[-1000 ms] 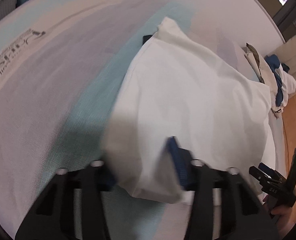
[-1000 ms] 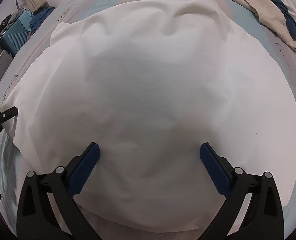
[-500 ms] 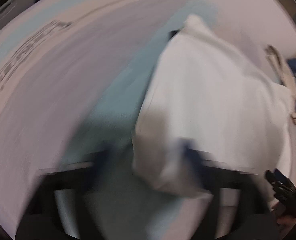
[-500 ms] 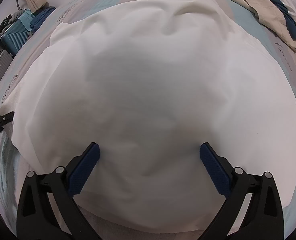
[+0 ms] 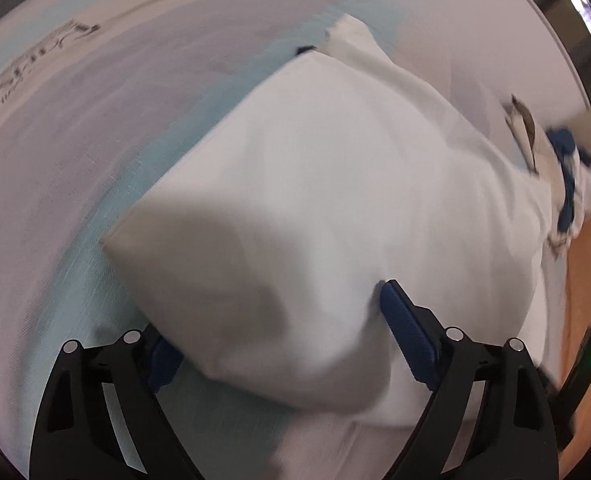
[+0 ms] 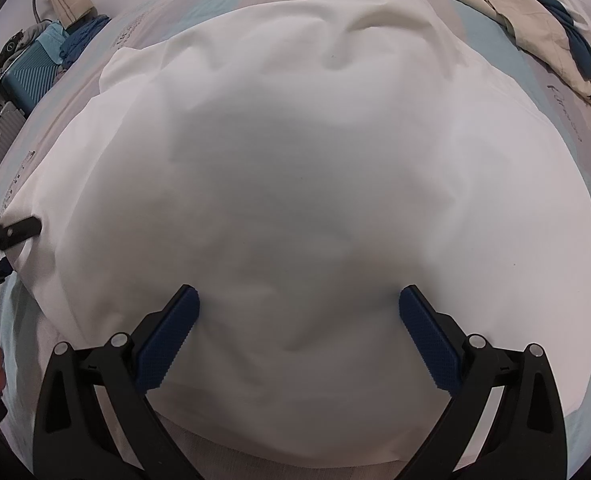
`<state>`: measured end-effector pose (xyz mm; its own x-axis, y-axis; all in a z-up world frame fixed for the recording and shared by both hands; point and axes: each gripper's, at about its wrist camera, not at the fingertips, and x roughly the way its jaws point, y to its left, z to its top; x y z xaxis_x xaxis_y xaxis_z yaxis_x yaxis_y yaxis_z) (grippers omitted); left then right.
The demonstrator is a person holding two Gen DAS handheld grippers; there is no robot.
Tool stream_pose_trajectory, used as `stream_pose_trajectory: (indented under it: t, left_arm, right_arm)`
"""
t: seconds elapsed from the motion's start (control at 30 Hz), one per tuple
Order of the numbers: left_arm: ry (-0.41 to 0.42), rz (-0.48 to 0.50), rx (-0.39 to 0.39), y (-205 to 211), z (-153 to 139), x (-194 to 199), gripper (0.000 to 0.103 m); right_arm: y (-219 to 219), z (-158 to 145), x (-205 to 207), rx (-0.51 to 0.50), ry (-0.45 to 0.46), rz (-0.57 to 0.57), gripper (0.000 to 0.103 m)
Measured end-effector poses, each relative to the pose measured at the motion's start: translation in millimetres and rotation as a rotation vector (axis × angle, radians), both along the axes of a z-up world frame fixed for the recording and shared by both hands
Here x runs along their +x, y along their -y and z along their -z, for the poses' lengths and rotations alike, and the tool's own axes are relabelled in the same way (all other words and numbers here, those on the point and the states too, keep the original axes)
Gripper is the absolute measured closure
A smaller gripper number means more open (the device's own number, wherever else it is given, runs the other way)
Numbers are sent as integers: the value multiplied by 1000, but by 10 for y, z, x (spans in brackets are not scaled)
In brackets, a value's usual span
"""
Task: Fold large clothes
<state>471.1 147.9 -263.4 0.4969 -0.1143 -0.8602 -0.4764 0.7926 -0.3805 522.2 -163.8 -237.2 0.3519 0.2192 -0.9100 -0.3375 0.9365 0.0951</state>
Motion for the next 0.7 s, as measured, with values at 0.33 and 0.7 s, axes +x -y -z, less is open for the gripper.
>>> stream_pose_trajectory:
  t: [0.33,0.7]
  left_arm:
    - [41,55,20,-13,-108,-17,83]
    - [110,110,77,149,-444,-52,97]
  right_arm:
    - [14,6,0,4,2,-3,7]
    - [277,-185,-17,23,15,72,7]
